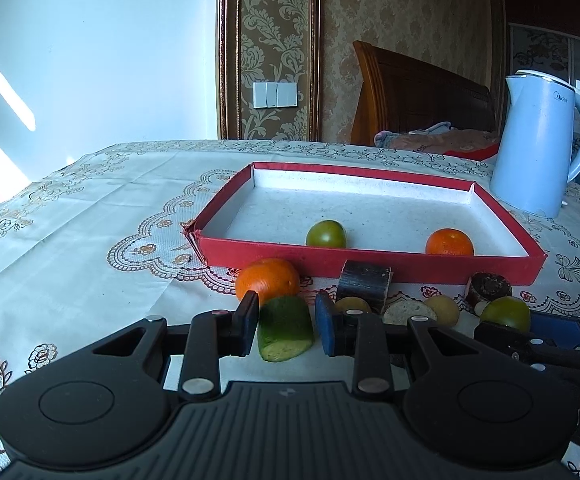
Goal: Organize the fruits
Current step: 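Lift the dark green fruit into the tray while the left tool carries the cucumber slice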
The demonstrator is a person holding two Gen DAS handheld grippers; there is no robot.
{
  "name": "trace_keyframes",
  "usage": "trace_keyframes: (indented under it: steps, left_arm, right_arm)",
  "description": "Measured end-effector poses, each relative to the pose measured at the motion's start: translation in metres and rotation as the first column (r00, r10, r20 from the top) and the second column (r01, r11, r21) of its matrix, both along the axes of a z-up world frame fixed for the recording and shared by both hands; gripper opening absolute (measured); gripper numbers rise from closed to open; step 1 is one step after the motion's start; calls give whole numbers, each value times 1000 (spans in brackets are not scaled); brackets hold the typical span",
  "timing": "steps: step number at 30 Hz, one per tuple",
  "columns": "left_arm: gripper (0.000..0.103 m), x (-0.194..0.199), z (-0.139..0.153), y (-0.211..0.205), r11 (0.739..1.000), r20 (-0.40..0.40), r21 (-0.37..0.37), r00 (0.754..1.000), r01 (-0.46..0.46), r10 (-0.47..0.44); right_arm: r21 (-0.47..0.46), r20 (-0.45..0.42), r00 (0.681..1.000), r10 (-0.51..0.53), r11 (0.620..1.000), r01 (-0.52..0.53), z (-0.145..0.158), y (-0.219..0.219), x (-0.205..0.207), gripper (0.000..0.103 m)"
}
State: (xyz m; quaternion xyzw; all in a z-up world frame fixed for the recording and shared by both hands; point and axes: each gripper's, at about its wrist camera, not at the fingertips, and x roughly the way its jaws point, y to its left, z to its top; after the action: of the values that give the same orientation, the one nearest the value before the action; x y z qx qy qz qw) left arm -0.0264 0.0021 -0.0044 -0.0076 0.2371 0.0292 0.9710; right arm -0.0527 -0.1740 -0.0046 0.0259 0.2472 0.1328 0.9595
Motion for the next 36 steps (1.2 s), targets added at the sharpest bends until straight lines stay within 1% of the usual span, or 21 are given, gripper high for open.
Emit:
trace_keyframes:
  steps: [3,7,12,14,16,20,22,25,29,32,34,36]
  left_arm:
    - [31,-3,2,-1,1000,24,7,1000,6,-6]
    - [31,-5,5,1,1000,38,-8,999,10,-9]
    - [31,-8,7,5,1000,56,-18,998,1,0]
    - [31,-9,7,6,1000,61,-21,998,-1,3]
    - [31,-10,9,7,1000,64,-20,998,-4,5]
    - [31,-5,20,16,999,72,-38,997,-14,17]
    - [31,1,27,22,999,70,-44,997,-26,29]
    - [31,15,39,29,999,81,-34,996,-28,30]
    - [31,45,47,32,1000,71,-17,997,-23,24]
    - [31,71,40,29,999,41,27,999,-29,27]
    - [31,85,31,28,998,13,50,999,-48,47]
    - [31,96,22,28,998,-26,47,999,-44,45]
  right_arm:
    - [8,7,1000,7,1000,-7,1,-1,-1,31]
    - [29,16,1000,18,999,-19,4,-4,-2,31]
    - [26,72,997,41,999,-43,27,-3,0,31]
    - [-3,95,994,54,999,-54,40,1,7,31]
    - [-34,100,992,75,997,-72,50,7,19,31]
    - [-93,83,991,100,991,-93,56,23,48,31]
    - [-111,58,993,103,989,-96,51,29,63,31]
    - [-118,30,996,89,989,-85,42,32,79,31]
    - [-122,12,997,70,990,-68,35,34,90,31]
    - [-129,-1,997,76,989,-76,30,36,94,31]
    - [-134,-3,998,69,989,-69,27,36,96,31]
    - [-125,-9,998,67,990,-68,24,35,97,31]
